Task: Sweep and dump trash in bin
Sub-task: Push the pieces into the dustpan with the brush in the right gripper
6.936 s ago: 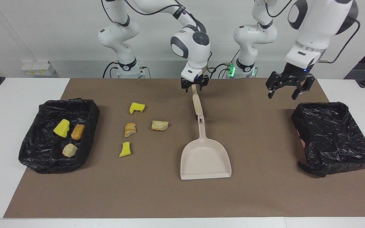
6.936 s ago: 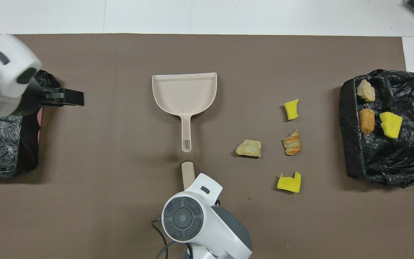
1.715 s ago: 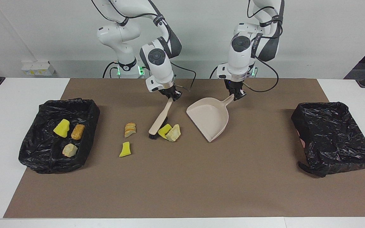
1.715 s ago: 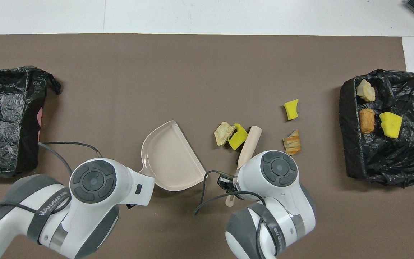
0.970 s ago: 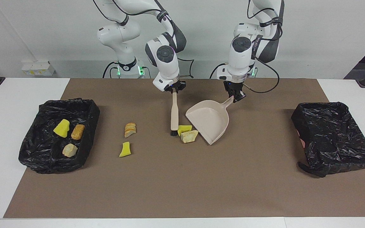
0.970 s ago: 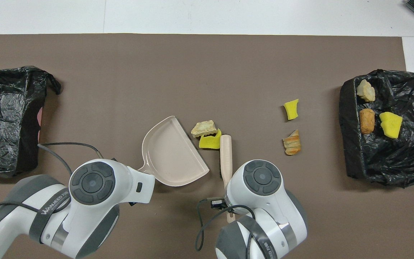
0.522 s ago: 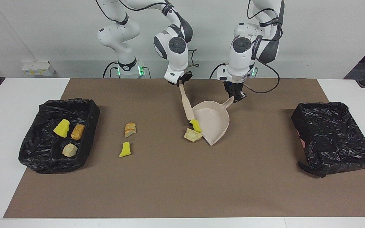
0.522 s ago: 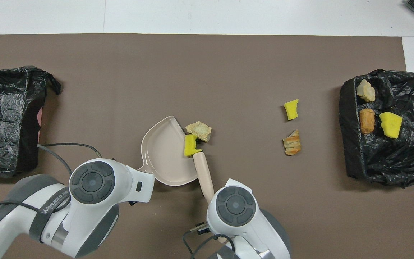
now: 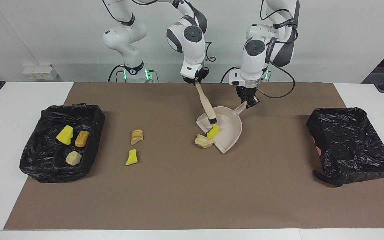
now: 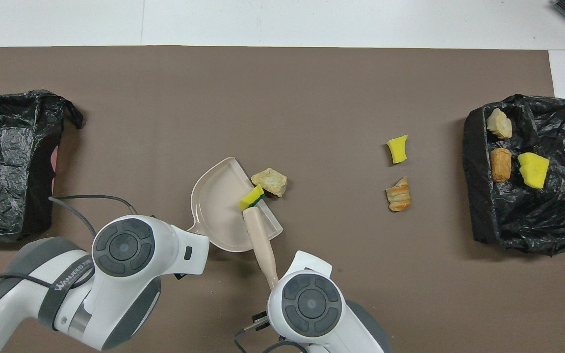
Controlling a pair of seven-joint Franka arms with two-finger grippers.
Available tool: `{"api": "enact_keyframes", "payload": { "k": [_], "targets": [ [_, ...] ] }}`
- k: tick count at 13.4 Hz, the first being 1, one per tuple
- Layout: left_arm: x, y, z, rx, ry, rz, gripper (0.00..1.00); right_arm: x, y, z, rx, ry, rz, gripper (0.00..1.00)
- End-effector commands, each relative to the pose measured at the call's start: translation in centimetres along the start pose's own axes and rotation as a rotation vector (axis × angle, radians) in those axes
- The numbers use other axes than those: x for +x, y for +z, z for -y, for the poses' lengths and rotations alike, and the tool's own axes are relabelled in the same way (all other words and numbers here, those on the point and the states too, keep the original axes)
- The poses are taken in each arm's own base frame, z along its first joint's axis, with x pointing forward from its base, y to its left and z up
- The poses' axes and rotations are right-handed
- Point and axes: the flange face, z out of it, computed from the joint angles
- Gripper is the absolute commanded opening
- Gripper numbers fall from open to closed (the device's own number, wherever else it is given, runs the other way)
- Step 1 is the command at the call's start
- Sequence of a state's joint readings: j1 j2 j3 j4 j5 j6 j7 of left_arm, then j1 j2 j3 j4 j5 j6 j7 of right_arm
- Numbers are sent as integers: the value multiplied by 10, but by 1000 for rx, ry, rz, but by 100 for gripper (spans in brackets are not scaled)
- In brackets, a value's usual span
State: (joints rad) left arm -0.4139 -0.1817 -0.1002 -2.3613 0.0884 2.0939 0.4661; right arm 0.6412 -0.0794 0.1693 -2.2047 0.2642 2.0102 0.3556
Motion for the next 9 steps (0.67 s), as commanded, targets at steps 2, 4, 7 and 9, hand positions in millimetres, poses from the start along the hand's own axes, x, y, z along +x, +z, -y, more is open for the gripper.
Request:
{"api": "enact_keyframes", "payload": {
  "k": [2,4,7,9],
  "targets": [
    [-3,0,-1,3,-26,-24,0,12,-22,-13,24,-6,-31,0],
    [-3,0,-2,3,-26,-24,0,35,-29,-25,26,14,-43,0],
    [-3,2,-1,1,-28,-23,0,73,-41,-64,-34,-21,-84,0],
    [-2,2,-1,1,-38,-22,0,98,-49,-95,-34,-36,-99,0]
  ]
}}
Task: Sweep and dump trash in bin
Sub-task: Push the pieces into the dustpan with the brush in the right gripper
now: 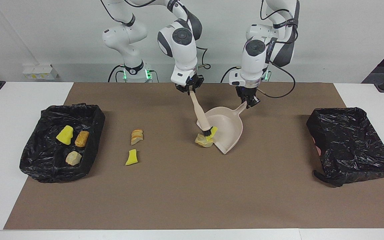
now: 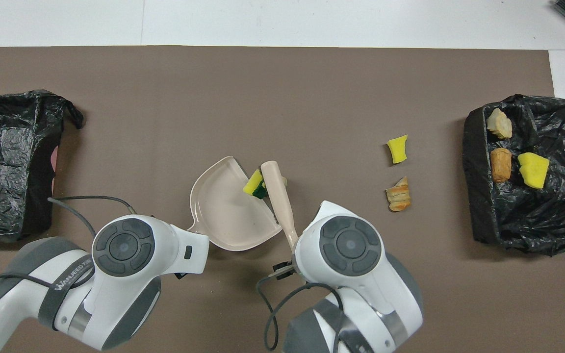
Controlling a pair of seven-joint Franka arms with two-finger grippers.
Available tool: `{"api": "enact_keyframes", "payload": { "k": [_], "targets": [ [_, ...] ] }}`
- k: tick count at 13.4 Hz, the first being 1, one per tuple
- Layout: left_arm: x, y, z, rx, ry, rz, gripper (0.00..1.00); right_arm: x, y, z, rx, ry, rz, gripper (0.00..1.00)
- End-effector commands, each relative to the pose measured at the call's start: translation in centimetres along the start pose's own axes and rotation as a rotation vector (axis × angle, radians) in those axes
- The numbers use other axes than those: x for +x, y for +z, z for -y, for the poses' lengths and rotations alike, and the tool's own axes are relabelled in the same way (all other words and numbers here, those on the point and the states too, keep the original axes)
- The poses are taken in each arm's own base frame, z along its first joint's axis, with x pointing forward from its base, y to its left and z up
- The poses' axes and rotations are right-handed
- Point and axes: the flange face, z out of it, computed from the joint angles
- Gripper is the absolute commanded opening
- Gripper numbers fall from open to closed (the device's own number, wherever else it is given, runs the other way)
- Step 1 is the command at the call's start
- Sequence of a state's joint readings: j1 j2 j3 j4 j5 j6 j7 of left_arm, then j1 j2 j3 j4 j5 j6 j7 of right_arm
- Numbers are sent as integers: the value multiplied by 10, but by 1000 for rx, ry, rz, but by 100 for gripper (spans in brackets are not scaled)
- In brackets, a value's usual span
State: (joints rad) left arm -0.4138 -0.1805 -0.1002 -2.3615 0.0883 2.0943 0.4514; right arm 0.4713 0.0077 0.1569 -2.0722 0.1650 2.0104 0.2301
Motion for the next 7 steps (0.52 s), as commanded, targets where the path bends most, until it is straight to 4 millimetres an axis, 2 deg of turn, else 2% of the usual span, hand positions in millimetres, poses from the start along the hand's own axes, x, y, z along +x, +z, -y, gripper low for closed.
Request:
{"api": "enact_keyframes", "payload": {
  "k": [1,5,7],
  "targets": [
    [-3,1,-1,1,-36,-22,0,39,-9,-32,0,-50,-18,0],
    [-3,1,0,0,-36,-22,0,73,25,-52,-53,-108,5,0],
    [-3,1,-1,0,-35,-23,0,81,52,-54,-79,-123,45,0]
  ]
}}
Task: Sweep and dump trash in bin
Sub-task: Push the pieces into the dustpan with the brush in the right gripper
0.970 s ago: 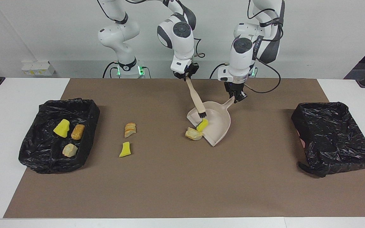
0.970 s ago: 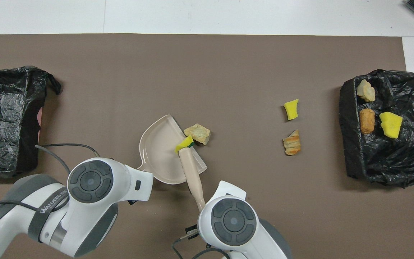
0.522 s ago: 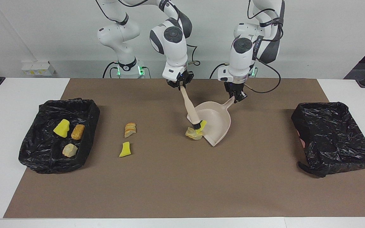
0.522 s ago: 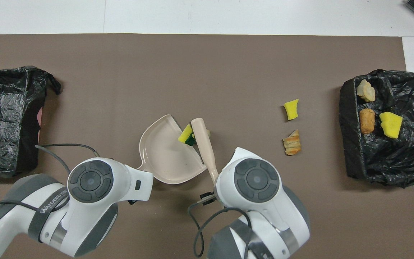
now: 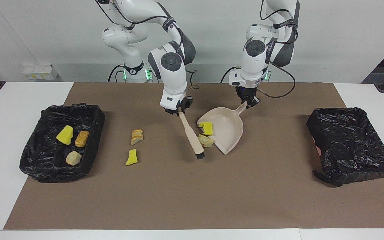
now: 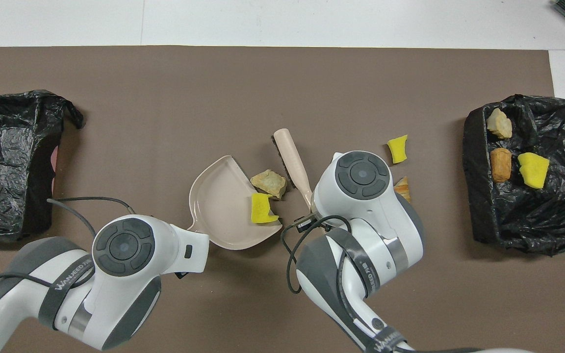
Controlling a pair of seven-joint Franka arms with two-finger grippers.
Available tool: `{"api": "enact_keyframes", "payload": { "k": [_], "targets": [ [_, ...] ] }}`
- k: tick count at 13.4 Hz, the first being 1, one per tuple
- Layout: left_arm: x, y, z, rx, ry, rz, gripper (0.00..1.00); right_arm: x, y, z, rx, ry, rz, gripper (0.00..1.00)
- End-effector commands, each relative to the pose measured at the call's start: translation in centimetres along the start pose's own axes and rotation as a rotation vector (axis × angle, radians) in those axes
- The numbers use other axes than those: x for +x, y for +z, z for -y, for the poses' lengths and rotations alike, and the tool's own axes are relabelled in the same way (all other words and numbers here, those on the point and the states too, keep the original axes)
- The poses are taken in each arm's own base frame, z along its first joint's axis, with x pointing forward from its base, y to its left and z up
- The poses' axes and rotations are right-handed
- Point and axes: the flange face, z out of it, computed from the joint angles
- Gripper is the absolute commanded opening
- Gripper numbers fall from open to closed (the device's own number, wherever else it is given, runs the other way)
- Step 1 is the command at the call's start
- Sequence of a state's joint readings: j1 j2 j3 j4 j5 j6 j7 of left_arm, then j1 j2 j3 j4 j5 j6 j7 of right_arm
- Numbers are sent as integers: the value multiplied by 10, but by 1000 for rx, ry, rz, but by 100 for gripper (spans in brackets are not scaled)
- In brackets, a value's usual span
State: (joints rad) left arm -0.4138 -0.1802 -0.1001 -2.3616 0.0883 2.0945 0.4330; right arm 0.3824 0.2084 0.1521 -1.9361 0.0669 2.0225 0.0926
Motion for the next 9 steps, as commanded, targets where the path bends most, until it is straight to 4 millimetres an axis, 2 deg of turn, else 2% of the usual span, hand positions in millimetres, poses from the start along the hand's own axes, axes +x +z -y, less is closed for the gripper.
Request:
{"api": "enact_keyframes", "payload": {
  "k": [1,4,5,9],
  "targets": [
    [-3,1,-1,1,-18,-22,0,14,18,1,-24,-48,30,0],
    [-3,1,-1,0,-23,-23,0,-3,27,17,-20,-63,112,0],
    [-3,1,-1,-1,-25,-23,0,-16,27,40,-35,-99,146,0],
    [-3,1,0,1,-25,-24,0,-47,24,94,1,-89,202,0]
  ]
}}
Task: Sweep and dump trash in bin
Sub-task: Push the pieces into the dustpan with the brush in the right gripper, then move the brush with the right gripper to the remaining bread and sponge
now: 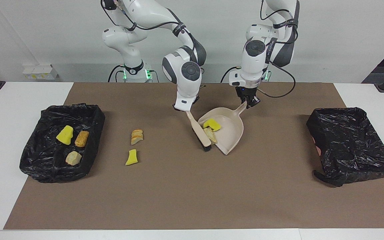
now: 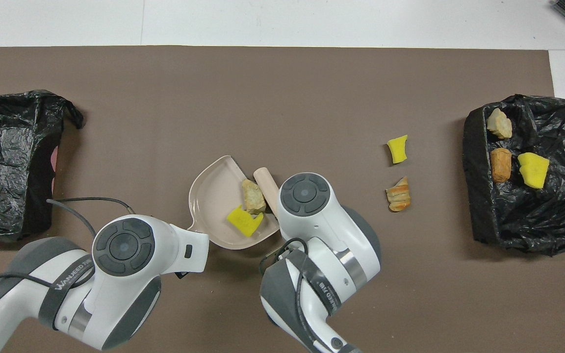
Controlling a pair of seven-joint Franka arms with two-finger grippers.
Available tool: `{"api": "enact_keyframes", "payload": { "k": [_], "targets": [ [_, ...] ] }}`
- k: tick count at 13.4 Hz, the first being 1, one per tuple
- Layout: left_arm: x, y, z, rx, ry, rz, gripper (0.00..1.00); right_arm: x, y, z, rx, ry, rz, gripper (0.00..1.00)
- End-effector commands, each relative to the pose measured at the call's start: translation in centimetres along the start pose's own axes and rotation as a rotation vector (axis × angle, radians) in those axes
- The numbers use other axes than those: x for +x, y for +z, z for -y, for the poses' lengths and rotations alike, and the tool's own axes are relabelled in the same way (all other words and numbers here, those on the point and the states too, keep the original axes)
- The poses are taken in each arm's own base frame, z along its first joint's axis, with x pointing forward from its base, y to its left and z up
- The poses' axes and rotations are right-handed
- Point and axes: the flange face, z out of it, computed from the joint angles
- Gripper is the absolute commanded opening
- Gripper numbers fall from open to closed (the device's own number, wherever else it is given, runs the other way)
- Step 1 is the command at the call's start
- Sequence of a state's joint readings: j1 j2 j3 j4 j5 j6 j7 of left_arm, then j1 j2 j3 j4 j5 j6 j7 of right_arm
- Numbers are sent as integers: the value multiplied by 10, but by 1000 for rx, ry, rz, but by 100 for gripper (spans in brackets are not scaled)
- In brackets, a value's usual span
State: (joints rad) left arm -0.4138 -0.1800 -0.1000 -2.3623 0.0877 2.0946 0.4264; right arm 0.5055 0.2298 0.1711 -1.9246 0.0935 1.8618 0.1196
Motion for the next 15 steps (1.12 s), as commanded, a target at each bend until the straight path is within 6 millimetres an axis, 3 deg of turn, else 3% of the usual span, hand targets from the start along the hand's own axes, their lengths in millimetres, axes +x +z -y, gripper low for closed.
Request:
{"api": "enact_keyframes", "payload": {
  "k": [1,2,7,10,11,13,15],
  "targets": [
    [-3,1,0,1,-19,-25,0,-18,-3,26,46,39,21,0],
    [-3,1,0,1,-19,-25,0,-21,-7,30,50,30,22,0],
    [-2,0,-1,4,-18,-32,0,-29,-51,-33,83,125,-12,0],
    [9,6,-4,18,-5,-66,0,-34,-61,-100,98,215,-16,0],
    [11,6,-5,19,-11,-72,0,-39,-62,-119,94,235,-1,0],
    [12,6,-5,8,-25,-84,0,-53,-68,-179,81,325,-9,0],
    [13,8,-6,-9,-57,-91,0,-70,-74,-219,60,388,-10,0]
  ]
}}
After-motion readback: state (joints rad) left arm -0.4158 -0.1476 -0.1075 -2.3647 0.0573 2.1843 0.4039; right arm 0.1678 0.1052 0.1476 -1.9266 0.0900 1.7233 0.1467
